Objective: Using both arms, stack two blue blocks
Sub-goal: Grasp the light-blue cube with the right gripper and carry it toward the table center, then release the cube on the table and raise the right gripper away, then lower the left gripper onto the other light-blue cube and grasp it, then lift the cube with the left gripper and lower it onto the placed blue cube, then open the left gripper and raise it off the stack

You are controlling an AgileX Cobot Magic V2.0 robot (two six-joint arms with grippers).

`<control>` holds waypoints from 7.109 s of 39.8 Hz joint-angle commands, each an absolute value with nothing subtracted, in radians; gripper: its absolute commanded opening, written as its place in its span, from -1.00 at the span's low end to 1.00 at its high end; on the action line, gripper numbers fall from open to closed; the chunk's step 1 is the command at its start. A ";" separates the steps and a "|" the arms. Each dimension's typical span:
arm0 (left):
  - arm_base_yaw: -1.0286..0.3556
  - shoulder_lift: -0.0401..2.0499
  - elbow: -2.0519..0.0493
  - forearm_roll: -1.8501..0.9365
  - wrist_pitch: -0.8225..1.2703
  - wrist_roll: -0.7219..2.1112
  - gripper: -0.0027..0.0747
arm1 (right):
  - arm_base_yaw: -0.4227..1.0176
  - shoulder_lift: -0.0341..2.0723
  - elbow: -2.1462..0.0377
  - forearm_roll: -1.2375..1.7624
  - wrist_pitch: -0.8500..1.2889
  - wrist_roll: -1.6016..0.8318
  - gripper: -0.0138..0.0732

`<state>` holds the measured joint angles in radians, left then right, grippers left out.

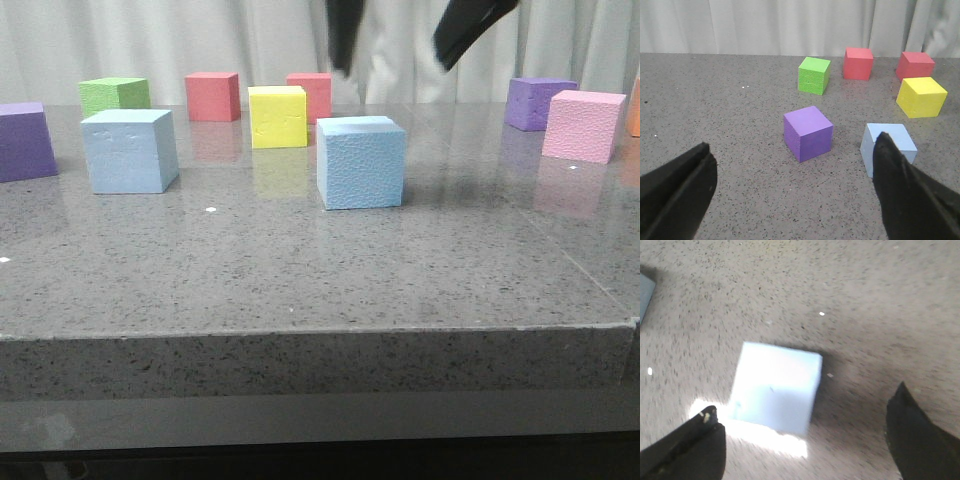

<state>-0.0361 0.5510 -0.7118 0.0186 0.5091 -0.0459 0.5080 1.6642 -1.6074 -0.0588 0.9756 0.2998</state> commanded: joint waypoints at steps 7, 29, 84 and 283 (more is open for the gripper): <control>-0.037 0.561 -0.738 0.020 0.431 -0.053 0.67 | 0.396 1.326 -1.345 0.089 0.865 -0.017 0.81; -0.037 0.561 -0.738 0.020 0.431 -0.053 0.67 | 0.389 0.807 -0.879 0.092 0.707 -0.126 0.81; -0.349 0.823 -0.886 -0.038 0.346 -0.026 0.66 | 0.389 0.702 -0.806 0.090 0.667 -0.126 0.81; -0.676 1.564 -1.886 -0.186 1.044 0.204 0.48 | 0.389 0.702 -0.806 0.090 0.670 -0.126 0.81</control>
<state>-0.6708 1.6592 -1.9068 -0.1754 1.0892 0.2640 0.3967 0.7061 -0.7809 0.0870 0.7299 -0.1171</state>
